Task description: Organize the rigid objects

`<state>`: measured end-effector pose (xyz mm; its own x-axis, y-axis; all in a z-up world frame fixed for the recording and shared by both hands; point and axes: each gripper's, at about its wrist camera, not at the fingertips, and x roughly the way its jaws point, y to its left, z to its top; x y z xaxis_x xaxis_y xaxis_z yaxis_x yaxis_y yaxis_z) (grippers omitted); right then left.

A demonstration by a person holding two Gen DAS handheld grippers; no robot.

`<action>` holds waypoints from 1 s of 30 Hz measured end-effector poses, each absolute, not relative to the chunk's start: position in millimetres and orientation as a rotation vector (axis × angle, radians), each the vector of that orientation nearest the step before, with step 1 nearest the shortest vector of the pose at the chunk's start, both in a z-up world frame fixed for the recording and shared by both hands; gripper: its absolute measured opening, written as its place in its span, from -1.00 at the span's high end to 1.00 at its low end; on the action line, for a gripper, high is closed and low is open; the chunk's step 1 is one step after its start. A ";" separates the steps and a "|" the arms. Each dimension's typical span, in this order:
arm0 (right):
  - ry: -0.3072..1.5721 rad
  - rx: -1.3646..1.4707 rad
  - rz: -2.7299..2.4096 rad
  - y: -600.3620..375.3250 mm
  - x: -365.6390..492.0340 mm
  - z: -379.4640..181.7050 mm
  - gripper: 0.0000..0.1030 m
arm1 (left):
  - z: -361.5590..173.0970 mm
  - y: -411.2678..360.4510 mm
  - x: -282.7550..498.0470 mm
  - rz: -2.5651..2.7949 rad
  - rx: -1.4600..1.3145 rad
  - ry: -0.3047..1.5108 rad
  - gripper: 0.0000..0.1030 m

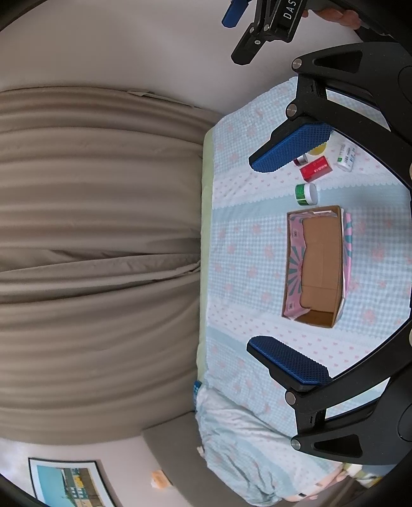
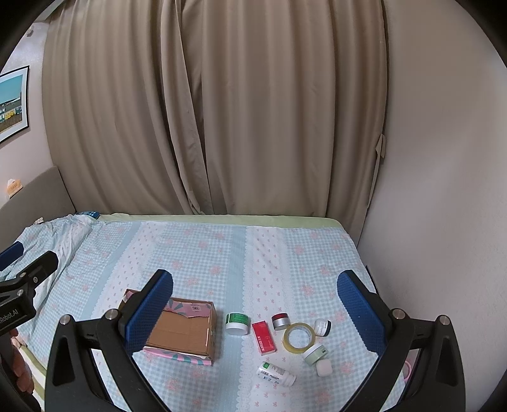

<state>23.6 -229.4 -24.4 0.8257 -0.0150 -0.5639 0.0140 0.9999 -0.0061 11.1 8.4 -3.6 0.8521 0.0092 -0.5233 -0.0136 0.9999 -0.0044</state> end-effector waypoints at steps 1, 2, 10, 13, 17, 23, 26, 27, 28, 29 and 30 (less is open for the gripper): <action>0.599 -0.002 -0.015 -229.1 23.5 -24.4 -1.00 | -3.0 8.0 11.0 0.012 -0.006 0.551 -0.99; 0.600 -0.001 -0.016 -229.0 23.8 -24.6 -1.00 | -2.6 8.8 10.4 0.011 -0.005 0.550 -0.99; 0.601 0.001 -0.012 -229.6 24.0 -25.6 -1.00 | -2.0 7.2 10.2 0.011 -0.002 0.551 -0.99; 0.600 0.003 -0.012 -229.2 24.1 -26.1 -1.00 | -1.8 7.1 10.6 0.011 -0.001 0.552 -0.99; 0.603 0.010 -0.008 -231.8 23.1 -26.7 -1.00 | -1.4 2.6 11.7 0.009 0.007 0.556 -0.99; 0.603 0.026 -0.004 -241.4 24.1 -28.1 -1.00 | -3.3 -5.5 20.2 -0.010 0.006 0.569 -0.99; 0.617 0.031 -0.022 -252.4 26.1 -31.7 -1.00 | -10.2 -16.5 33.6 -0.033 0.006 0.605 -0.99; 0.626 0.033 -0.030 -257.1 27.8 -33.5 -1.00 | -13.4 -21.5 39.2 -0.041 0.007 0.620 -0.99; 0.638 0.038 -0.037 -263.3 29.5 -36.1 -1.00 | -18.2 -29.0 46.9 -0.052 0.008 0.640 -0.99; 0.650 0.042 -0.046 -270.5 32.3 -39.4 -1.00 | -22.4 -34.9 53.5 -0.060 0.007 0.657 -0.99; 0.666 0.046 -0.058 -278.1 35.2 -43.7 -1.00 | -27.5 -41.4 59.8 -0.069 0.005 0.674 -0.99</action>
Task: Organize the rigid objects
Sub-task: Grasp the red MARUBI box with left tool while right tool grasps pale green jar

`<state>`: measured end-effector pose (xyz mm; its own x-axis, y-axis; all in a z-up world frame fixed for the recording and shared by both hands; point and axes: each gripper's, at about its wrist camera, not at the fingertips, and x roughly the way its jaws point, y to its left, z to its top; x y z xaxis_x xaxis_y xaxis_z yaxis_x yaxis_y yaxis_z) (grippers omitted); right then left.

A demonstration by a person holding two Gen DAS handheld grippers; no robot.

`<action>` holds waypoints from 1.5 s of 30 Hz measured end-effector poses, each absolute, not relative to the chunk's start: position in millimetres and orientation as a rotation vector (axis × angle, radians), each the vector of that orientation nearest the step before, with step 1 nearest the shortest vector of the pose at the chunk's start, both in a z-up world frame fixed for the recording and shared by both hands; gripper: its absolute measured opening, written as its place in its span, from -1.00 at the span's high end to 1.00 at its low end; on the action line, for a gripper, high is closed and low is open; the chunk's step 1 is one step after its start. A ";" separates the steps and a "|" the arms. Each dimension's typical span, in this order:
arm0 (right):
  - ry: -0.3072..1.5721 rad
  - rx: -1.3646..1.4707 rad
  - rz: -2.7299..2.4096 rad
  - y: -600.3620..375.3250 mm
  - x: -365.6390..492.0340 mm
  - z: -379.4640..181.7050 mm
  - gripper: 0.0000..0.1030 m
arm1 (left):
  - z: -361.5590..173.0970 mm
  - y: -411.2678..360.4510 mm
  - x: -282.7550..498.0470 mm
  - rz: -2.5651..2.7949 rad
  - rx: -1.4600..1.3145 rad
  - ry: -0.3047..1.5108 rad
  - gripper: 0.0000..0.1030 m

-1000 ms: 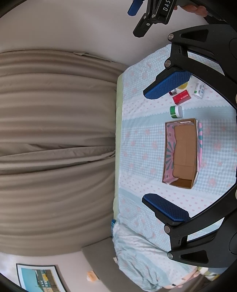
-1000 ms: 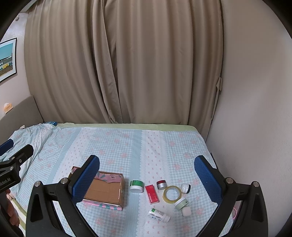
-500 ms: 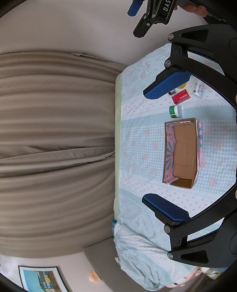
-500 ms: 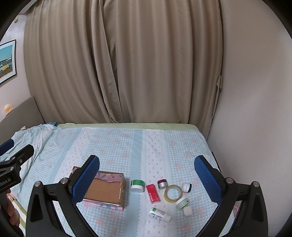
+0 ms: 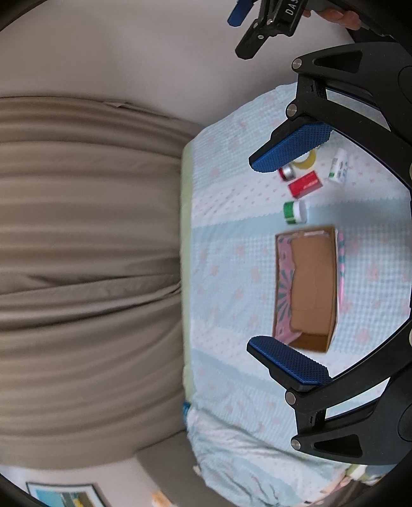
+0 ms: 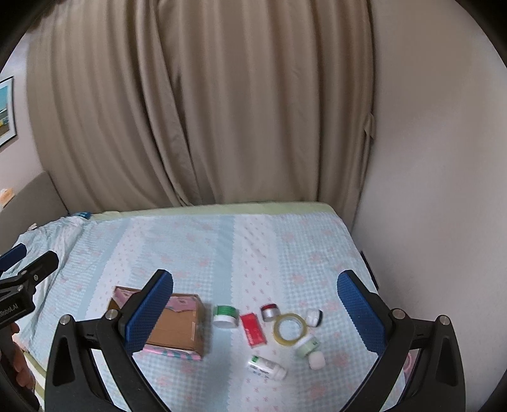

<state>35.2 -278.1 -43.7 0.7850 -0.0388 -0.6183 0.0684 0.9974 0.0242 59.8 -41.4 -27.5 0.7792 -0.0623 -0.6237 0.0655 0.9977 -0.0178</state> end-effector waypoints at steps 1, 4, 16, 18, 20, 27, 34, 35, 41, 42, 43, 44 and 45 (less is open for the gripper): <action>0.681 0.049 -0.069 -285.4 37.7 -48.5 -1.00 | -35.4 -50.6 67.9 -0.081 0.001 0.698 -0.99; 0.730 0.056 -0.100 -311.3 45.8 -69.1 -1.00 | -60.9 -76.6 90.3 -0.112 -0.010 0.768 -0.99; 0.970 0.079 -0.136 -406.1 70.9 -226.4 -1.00 | -235.0 -183.3 164.9 -0.172 -0.086 1.088 -0.95; 1.005 0.087 -0.138 -413.6 73.7 -253.8 -1.00 | -265.1 -191.3 174.6 -0.170 -0.095 1.131 -0.86; 1.032 0.086 -0.130 -420.2 77.3 -280.3 -1.00 | -297.9 -196.4 181.5 -0.169 -0.111 1.181 -0.82; 1.120 -0.058 -0.052 -418.2 103.4 -363.1 -1.00 | -404.1 -216.6 212.4 -0.130 -0.163 1.313 -0.54; 1.230 -0.173 0.076 -409.5 130.4 -428.2 -1.00 | -469.9 -230.1 236.8 -0.086 -0.161 1.408 -0.50; 1.249 -0.185 0.096 -408.6 134.6 -436.9 -1.00 | -475.2 -231.8 239.0 -0.080 -0.159 1.416 -0.47; 1.312 -0.235 0.152 -403.5 156.8 -464.7 -0.94 | -505.7 -240.3 254.8 -0.048 -0.148 1.467 -0.18; 1.322 -0.240 0.167 -402.9 160.9 -469.3 -0.84 | -508.1 -241.0 256.3 -0.043 -0.143 1.468 -0.17; 1.337 -0.246 0.182 -402.4 164.5 -474.0 -0.75 | -509.5 -242.3 257.2 -0.038 -0.134 1.465 -0.15; 1.348 -0.254 0.192 -401.3 167.7 -477.8 -0.68 | -510.2 -243.5 257.6 -0.038 -0.124 1.461 -0.11; 1.362 -0.265 0.205 -400.3 170.5 -482.2 -0.56 | -511.1 -245.3 257.6 -0.042 -0.113 1.457 -0.03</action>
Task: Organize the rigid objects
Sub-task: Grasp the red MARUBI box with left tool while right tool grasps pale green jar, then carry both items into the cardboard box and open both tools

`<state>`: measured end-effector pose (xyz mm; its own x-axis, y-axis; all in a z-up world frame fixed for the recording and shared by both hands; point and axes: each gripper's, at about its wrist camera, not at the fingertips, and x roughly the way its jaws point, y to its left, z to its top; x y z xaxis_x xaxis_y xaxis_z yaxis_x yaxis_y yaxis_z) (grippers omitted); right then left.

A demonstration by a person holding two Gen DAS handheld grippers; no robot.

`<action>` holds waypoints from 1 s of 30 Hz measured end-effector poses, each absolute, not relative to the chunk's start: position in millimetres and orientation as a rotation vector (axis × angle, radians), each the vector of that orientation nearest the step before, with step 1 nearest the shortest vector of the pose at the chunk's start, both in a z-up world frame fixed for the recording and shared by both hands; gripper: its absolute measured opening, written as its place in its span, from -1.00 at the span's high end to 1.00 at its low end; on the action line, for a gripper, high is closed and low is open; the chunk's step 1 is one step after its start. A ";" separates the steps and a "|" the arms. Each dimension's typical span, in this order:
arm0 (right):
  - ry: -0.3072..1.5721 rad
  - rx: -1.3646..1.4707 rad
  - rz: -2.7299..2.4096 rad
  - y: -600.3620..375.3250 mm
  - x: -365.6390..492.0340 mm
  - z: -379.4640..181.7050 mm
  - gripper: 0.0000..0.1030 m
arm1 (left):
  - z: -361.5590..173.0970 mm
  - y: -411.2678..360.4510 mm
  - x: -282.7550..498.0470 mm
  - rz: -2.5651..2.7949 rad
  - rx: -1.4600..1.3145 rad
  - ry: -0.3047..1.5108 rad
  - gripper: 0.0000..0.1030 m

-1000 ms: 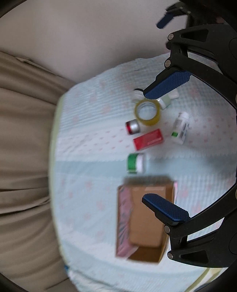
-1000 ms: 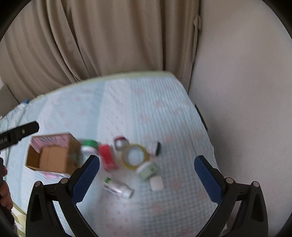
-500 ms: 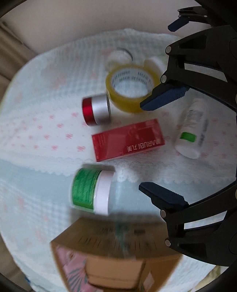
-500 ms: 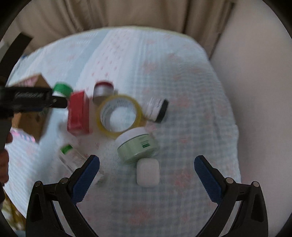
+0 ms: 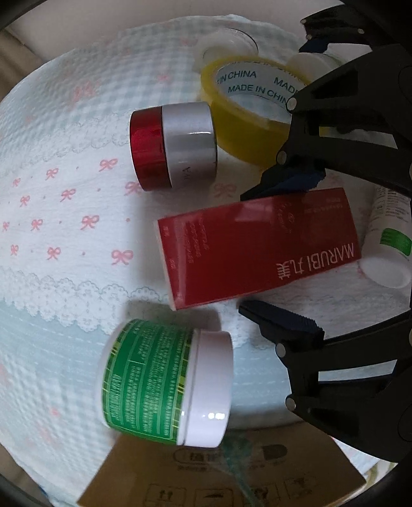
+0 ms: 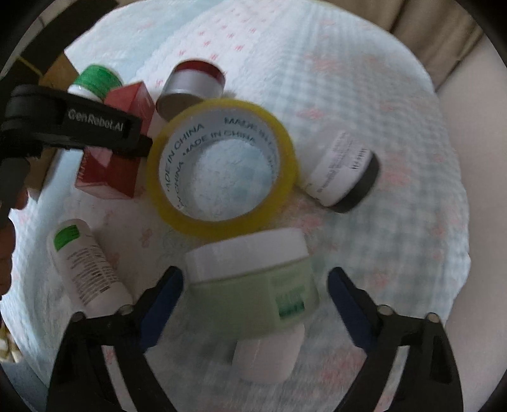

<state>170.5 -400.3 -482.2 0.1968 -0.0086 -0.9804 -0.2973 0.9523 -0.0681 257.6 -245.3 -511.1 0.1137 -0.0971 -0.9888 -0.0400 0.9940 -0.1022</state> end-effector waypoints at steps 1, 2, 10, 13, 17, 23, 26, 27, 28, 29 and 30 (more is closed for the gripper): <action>1.375 -0.277 0.217 -399.6 172.4 -485.5 -0.39 | -510.7 -246.9 257.8 -0.049 -0.105 1.453 0.03; 1.388 -0.290 0.228 -398.6 173.8 -488.6 -0.36 | -509.2 -249.2 257.9 -0.057 -0.100 1.450 0.13; 1.393 -0.350 0.232 -390.9 167.9 -491.3 -0.35 | -499.0 -249.8 259.7 -0.056 -0.104 1.447 0.20; 1.390 -0.337 0.223 -392.2 163.3 -489.8 -0.35 | -495.6 -242.1 257.1 -0.059 -0.102 1.433 0.25; 1.380 -0.301 0.204 -399.5 162.1 -481.8 -0.35 | -482.3 -233.4 250.6 -0.066 -0.128 1.423 0.27; 1.343 -0.252 0.162 -406.2 160.6 -453.3 -0.35 | -442.0 -223.9 229.9 -0.094 -0.156 1.362 0.27; 1.320 -0.214 0.138 -411.3 154.2 -434.7 -0.35 | -413.6 -217.5 219.7 -0.110 -0.173 1.320 0.27; 1.313 -0.195 0.129 -412.6 152.1 -426.0 -0.34 | -404.7 -214.8 219.0 -0.115 -0.179 1.308 0.27; 1.303 -0.176 0.119 -412.6 151.3 -416.7 -0.34 | -388.8 -208.9 213.4 -0.122 -0.191 1.290 0.27; 1.295 -0.163 0.111 -407.4 153.6 -408.3 -0.34 | -377.7 -205.2 209.8 -0.127 -0.198 1.277 0.27; 1.283 -0.146 0.102 -403.8 151.1 -396.3 -0.34 | -366.8 -206.6 207.5 -0.130 -0.205 1.263 0.27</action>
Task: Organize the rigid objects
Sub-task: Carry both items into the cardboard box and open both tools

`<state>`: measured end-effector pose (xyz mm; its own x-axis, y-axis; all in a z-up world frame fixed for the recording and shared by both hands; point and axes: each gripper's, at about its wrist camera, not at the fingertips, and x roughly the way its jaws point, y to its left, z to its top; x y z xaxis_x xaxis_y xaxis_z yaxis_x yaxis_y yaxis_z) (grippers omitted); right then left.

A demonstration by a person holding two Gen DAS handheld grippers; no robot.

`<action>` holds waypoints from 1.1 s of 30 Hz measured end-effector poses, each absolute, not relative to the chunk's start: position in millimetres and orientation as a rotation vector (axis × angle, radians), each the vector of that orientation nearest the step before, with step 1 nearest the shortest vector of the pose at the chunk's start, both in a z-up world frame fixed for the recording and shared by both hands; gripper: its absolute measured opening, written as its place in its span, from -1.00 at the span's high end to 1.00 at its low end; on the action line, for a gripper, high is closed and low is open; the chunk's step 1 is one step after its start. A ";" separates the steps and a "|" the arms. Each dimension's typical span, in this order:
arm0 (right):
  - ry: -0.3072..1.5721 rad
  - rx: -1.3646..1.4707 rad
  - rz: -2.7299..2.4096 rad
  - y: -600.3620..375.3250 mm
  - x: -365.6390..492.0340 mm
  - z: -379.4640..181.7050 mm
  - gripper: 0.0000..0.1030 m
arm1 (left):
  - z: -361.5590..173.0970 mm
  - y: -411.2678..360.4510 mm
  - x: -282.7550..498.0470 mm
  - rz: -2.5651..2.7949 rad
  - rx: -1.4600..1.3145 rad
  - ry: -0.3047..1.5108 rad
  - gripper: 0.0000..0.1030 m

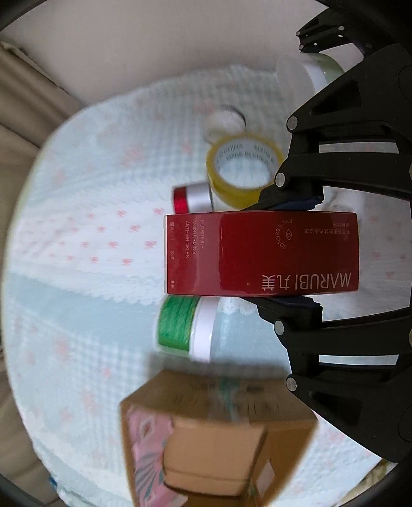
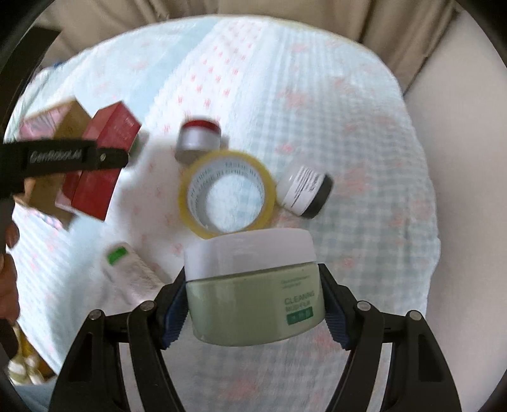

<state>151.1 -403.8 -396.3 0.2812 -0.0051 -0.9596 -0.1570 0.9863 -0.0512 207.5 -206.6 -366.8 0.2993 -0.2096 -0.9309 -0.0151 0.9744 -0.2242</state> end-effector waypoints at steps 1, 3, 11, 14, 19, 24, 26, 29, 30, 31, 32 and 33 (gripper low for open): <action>1.271 -0.133 0.096 -400.1 149.9 -385.3 -0.34 | -346.9 -200.3 201.9 -0.136 -0.210 1.239 0.27; 1.242 -0.115 0.088 -391.2 144.2 -358.1 -0.34 | -327.0 -194.8 205.4 -0.142 -0.214 1.207 0.27; 1.123 -0.085 0.118 -328.1 129.6 -252.2 -0.34 | -222.4 -119.2 187.4 -0.157 -0.232 1.064 0.27; 1.092 -0.058 0.133 -297.5 129.3 -226.6 -0.34 | -203.2 -80.0 186.5 -0.151 -0.231 1.036 0.27; 1.062 -0.024 0.160 -235.8 137.4 -203.8 -0.34 | -189.6 -9.0 186.9 -0.149 -0.196 1.020 0.27; 1.068 0.042 0.155 -167.0 150.7 -199.1 -0.34 | -207.3 63.3 197.6 -0.155 -0.161 1.056 0.27; 1.083 0.074 0.152 -141.6 158.5 -207.0 -0.34 | -221.0 89.1 203.4 -0.156 -0.155 1.079 0.27; 1.115 0.123 0.136 -110.6 170.8 -224.3 -0.34 | -244.7 121.9 216.0 -0.158 -0.129 1.119 0.27; 1.127 0.142 0.133 -102.5 175.6 -229.5 -0.34 | -253.2 129.2 219.9 -0.157 -0.116 1.130 0.27; 1.139 0.164 0.131 -94.5 179.3 -235.5 -0.34 | -264.4 138.9 225.5 -0.157 -0.099 1.147 0.27; 1.153 0.186 0.128 -85.4 184.9 -243.5 -0.34 | -274.3 145.6 230.4 -0.159 -0.089 1.161 0.27; 1.171 0.204 0.125 -74.9 191.7 -254.0 -0.34 | -284.7 150.2 234.6 -0.161 -0.080 1.175 0.27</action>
<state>191.7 -74.9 -254.0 0.3850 0.2032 -0.9003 0.0087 0.9746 0.2237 234.6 150.2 -284.7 0.3756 -0.1675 -0.9115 0.0837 0.9856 -0.1467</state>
